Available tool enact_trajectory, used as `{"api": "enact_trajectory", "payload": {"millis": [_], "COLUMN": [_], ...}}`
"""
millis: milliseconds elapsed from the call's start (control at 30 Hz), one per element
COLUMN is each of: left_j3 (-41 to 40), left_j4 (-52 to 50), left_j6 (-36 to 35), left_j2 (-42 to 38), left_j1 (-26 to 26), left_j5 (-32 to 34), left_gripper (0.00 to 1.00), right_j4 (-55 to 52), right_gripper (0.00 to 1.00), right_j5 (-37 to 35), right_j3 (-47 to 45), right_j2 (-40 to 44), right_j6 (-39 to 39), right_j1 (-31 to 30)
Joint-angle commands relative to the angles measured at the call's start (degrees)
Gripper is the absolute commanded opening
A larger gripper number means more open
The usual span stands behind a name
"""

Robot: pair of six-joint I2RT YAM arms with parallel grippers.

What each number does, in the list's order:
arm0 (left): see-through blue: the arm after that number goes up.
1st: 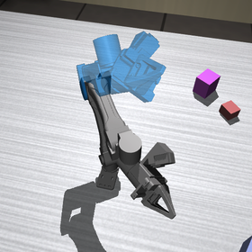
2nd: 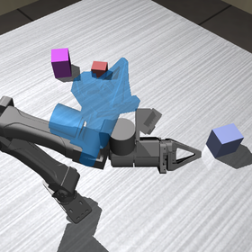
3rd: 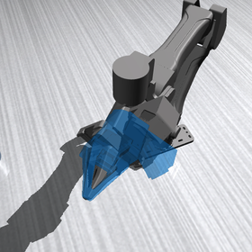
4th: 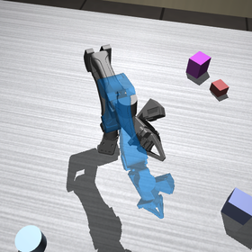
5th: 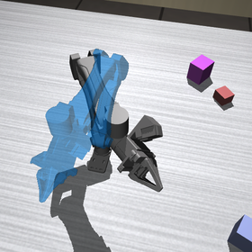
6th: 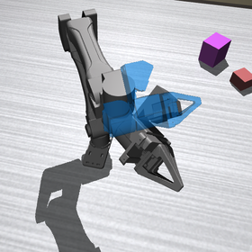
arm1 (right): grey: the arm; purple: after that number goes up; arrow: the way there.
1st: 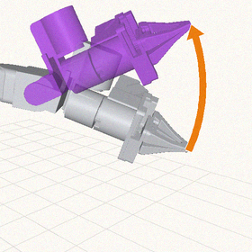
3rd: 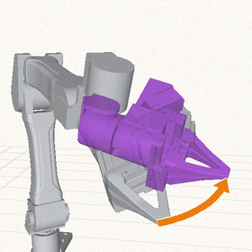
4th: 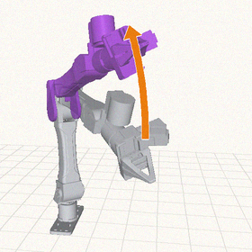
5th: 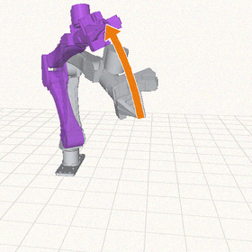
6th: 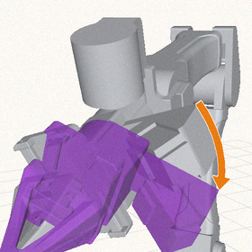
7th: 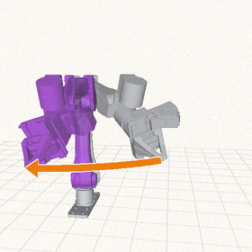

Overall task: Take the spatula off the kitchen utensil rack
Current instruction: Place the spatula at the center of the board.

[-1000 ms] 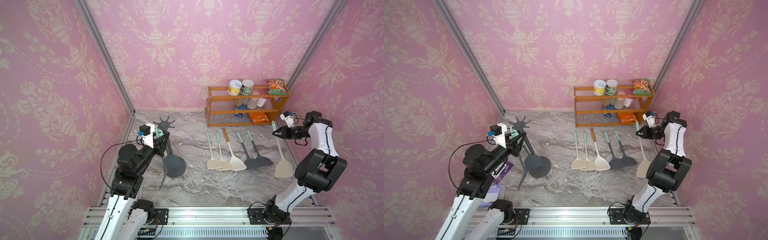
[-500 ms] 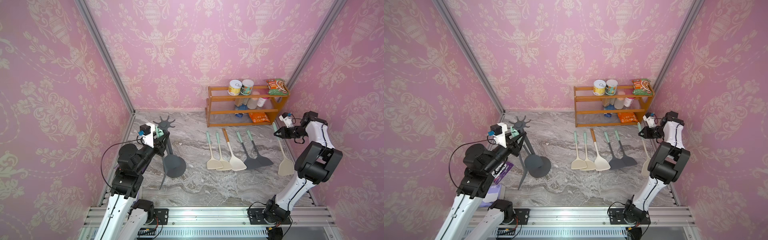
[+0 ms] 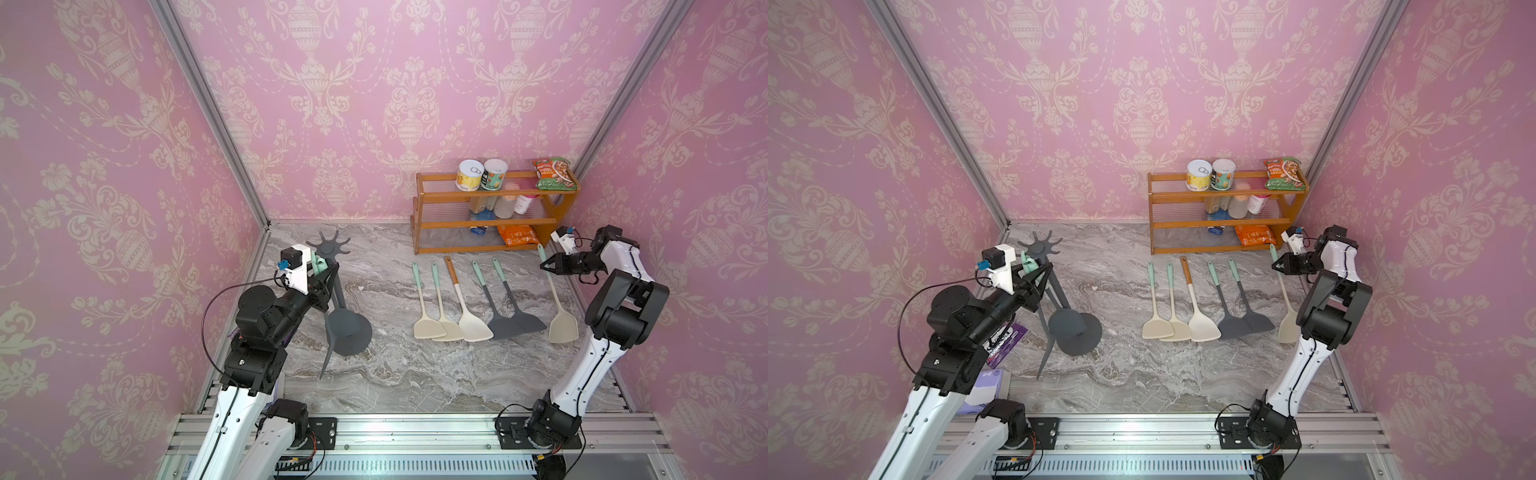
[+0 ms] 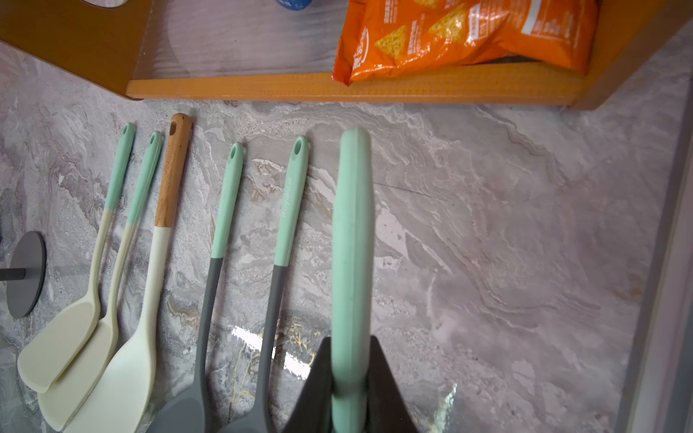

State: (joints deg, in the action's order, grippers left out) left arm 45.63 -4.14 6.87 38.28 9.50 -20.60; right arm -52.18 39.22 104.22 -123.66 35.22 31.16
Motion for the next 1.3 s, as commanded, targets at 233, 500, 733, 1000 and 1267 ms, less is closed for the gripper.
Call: {"api": "enact_trajectory", "payload": {"millis": [233,500,733,1000,1267], "left_j3": [1.4,1.7,1.8,1.5,1.7], "left_j4": [-3.0,-3.9,-3.8,-3.8,-3.9], "left_j6": [-2.0,-2.7,-3.0,-3.1,-2.9], "left_j2": [1.3,1.3,1.7,1.5,1.2], "left_j1": [-0.3,-0.1,0.0,0.0,0.1], "left_j5": [1.8,2.5,2.7,2.8,2.5], "left_gripper": [0.35,0.35,0.35,0.35,0.35], "right_j4": [-9.0,-9.5,-9.0,-6.9,-1.2], "right_gripper": [0.0,0.0,0.0,0.09,0.3], "right_j5": [9.6,14.6,14.0,10.0,4.2], "right_j3": [14.9,19.3,21.3,22.3,17.1], "right_j2": [-10.4,-16.0,-19.2,-20.4,-16.5], "right_j6": [5.7,5.7,3.1,-0.8,-3.7], "right_j1": [-0.4,-0.5,-1.6,-3.3,-3.6]}}
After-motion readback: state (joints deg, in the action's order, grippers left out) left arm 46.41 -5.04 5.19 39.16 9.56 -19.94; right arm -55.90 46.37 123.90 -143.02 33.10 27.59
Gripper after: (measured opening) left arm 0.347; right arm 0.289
